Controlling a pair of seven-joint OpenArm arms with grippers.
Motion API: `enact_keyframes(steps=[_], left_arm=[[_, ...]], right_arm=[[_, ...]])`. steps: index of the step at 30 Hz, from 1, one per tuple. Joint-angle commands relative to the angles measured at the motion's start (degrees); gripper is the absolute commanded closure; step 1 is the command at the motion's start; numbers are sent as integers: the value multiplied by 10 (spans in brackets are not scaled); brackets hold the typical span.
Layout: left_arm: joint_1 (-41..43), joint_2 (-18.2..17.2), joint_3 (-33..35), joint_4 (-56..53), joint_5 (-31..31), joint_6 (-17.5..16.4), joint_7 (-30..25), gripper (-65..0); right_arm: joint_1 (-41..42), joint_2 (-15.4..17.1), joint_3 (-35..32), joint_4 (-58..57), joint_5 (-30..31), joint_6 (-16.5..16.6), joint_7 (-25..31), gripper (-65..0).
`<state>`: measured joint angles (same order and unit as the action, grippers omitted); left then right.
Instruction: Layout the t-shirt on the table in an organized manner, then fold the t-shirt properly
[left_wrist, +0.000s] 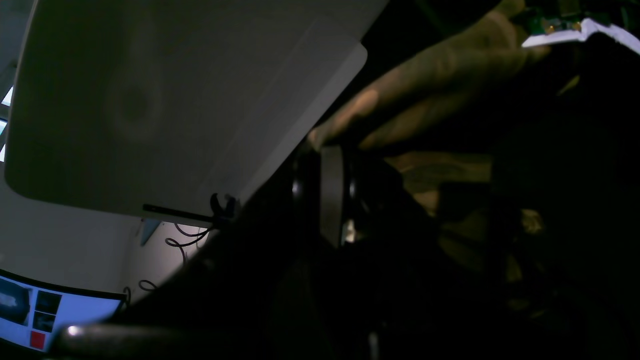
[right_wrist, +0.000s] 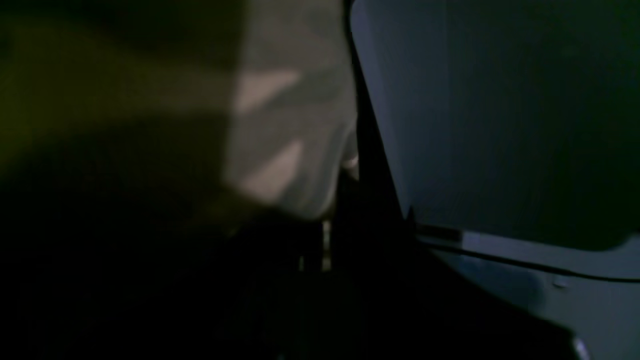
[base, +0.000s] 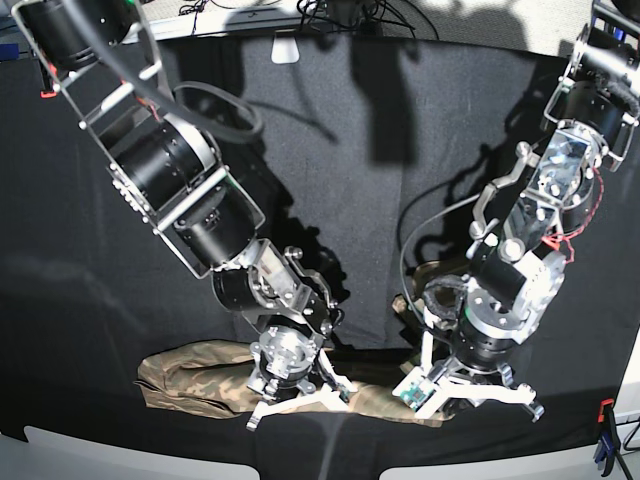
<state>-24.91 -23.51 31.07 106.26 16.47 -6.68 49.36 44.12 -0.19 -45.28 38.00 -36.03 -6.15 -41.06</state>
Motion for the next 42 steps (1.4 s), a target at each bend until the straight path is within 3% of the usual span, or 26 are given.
enact_keyframes(steps=[1,7,13,19,25,31,34,38,42], left_arm=[[-16,-2,-4,10,10,7,-12,0],[-4,-2,-4,10,10,7,-9,0],[30,-2,-4,10,-6,7,-10,0],[53,-2,-4,10,-56,7,-49,0],[80,-2,-4,10,-66,7,-19,0],[134,-2,-4,13,-65,7,26,0],[154,-2,-4,15,-62,7,11,0],[152,-2,-4,15,-26,7,-80,0],[152,-2,-6,12,15,7,-183,0]], right_arm=[[24,-1,2,10,-23,-7,-15,0],[14,24,2,11,-30,-7,-42,0],[-36,83,2,53,-10,-7,-42,0],[-127,168,2,212,107,30,-48,0],[-228,280,3,409,189,30,-99,0],[-331,360,3,543,130,30,-143,0],[-361,378,14,593,98,28,-143,0],[-346,367,66,609,98,10,-129,0],[-301,346,139,593,174,12,-118,0]])
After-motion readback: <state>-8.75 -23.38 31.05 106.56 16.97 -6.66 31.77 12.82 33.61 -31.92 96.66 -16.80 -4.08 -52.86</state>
